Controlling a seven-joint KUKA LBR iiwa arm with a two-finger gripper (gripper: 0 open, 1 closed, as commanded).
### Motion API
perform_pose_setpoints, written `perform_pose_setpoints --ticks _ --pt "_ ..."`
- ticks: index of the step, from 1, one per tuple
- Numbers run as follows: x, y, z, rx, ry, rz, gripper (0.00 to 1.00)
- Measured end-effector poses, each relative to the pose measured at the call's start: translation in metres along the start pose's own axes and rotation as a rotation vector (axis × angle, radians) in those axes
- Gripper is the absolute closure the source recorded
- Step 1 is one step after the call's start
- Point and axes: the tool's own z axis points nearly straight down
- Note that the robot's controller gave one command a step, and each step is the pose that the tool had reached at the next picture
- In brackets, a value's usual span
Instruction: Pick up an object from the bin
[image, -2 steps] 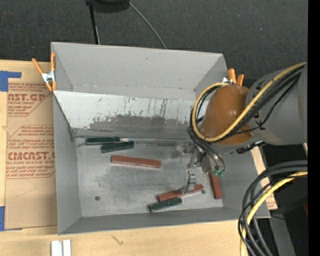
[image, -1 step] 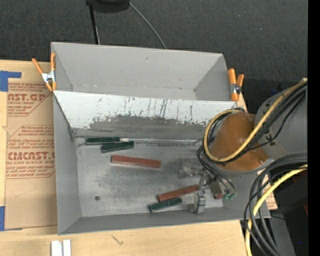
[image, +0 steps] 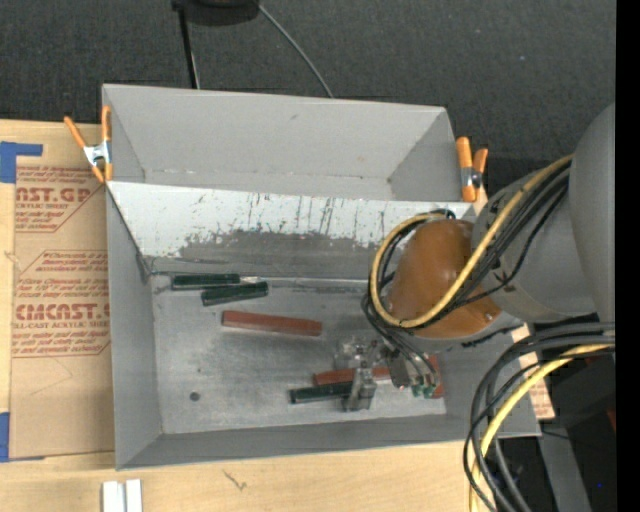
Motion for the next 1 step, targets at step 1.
perform_pose_setpoints --ticks 1 --pt "0.0 0.0 0.0 0.0 0.0 0.0 1.0"
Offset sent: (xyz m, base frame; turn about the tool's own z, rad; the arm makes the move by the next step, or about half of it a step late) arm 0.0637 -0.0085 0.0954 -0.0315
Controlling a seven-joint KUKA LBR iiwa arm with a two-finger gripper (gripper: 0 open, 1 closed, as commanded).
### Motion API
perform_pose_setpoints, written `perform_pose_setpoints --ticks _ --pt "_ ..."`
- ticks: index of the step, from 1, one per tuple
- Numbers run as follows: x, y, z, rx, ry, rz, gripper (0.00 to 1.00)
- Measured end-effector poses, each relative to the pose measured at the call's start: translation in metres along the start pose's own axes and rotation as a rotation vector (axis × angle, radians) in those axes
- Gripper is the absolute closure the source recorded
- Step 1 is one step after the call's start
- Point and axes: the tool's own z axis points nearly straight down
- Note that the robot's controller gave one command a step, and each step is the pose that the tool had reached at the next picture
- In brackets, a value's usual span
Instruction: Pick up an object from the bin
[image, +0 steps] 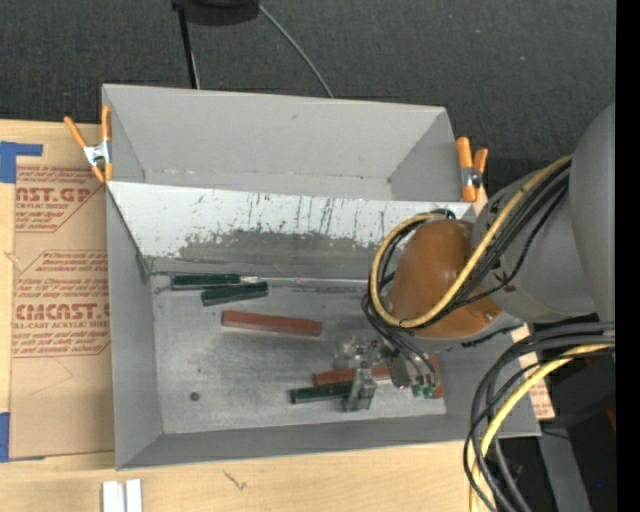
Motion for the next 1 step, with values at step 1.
perform_pose_setpoints --ticks 1 --pt "-0.0636 -0.0109 -0.095 0.002 -0.002 -0.032 1.0"
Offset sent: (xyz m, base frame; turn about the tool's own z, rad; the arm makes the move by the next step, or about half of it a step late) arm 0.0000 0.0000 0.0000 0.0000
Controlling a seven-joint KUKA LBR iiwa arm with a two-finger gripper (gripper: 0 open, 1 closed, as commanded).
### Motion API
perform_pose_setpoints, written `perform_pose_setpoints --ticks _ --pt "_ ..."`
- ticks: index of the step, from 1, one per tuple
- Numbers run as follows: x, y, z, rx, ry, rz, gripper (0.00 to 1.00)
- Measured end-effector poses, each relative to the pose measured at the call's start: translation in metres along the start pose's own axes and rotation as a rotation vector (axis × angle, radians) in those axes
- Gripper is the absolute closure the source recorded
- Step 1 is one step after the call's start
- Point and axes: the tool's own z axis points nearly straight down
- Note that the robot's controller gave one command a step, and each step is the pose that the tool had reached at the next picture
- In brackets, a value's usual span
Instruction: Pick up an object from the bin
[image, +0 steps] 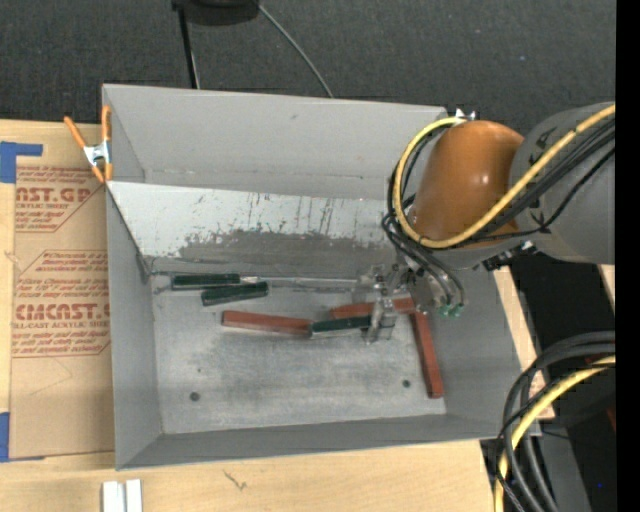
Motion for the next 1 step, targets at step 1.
perform_pose_setpoints --ticks 1 --pt "0.0 0.0 0.0 0.0 0.0 0.0 1.0"
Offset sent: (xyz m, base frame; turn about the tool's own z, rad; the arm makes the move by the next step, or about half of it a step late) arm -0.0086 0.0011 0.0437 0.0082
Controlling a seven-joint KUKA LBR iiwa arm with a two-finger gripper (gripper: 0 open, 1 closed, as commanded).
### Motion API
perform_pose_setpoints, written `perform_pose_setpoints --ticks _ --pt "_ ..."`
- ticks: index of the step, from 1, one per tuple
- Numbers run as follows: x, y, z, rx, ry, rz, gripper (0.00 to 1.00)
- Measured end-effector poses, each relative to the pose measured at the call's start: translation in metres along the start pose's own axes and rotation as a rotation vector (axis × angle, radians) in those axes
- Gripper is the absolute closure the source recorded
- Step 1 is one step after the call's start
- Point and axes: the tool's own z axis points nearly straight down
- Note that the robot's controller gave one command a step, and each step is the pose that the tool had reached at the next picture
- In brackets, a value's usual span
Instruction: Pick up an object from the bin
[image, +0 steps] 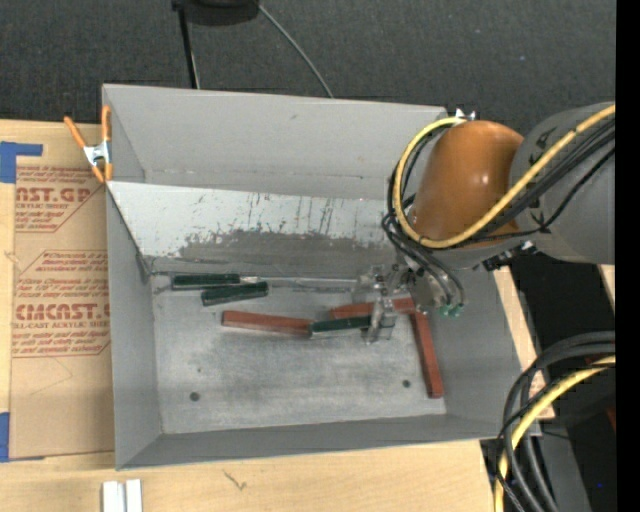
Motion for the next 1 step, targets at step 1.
perform_pose_setpoints --ticks 1 --pt "0.0062 0.0015 -0.0277 0.0 0.003 0.005 1.0"
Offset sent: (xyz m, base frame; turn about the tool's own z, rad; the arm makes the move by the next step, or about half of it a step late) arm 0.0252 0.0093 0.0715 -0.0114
